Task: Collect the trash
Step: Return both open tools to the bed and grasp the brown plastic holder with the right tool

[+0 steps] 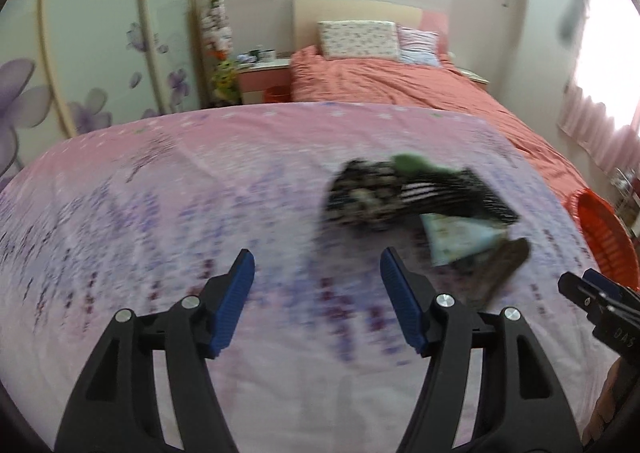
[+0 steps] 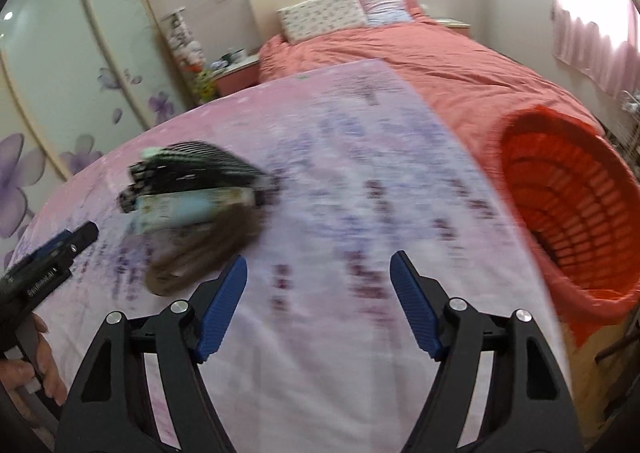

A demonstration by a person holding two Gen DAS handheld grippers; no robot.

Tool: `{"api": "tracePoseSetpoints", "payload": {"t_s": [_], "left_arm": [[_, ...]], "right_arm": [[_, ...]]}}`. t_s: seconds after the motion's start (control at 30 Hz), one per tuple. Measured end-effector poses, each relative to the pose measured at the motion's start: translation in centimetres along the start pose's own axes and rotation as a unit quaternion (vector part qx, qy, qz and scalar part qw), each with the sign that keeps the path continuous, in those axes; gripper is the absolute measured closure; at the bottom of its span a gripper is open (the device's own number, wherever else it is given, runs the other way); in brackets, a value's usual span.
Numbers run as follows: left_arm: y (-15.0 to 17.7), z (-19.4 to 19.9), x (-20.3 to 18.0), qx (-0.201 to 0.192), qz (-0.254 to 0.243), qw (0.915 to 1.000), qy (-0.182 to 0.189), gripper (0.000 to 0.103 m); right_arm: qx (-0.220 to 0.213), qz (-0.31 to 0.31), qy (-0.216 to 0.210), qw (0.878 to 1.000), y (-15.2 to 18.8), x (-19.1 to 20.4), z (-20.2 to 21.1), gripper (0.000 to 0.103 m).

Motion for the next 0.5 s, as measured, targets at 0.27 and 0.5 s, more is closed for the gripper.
{"api": "tracePoseSetpoints", "payload": {"t_s": [0.27,0.5], "left_arm": [[0.3,-0.1,5.2,0.007,0.038,0.9990,-0.023,0.038],[0.6,-0.6,5.1,0.014,0.038,0.9991,-0.010,0.038]], "right_arm": [[0.039,-0.019,0.000,0.999,-0.7,5.0,-3.8,0.029],[0.044,0.035,0.049,0.997,0.0,5.2,-4.5,0.039]]}}
Point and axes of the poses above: each gripper's, at about its wrist camera, not at the fingertips, and z roughly against the way its jaws point, x to its left, y to its underside, the point moved 9 cm from there along -z, roughly the way its jaws point, and after that the axes turned 10 degrees about z, right-handed, at the moved point
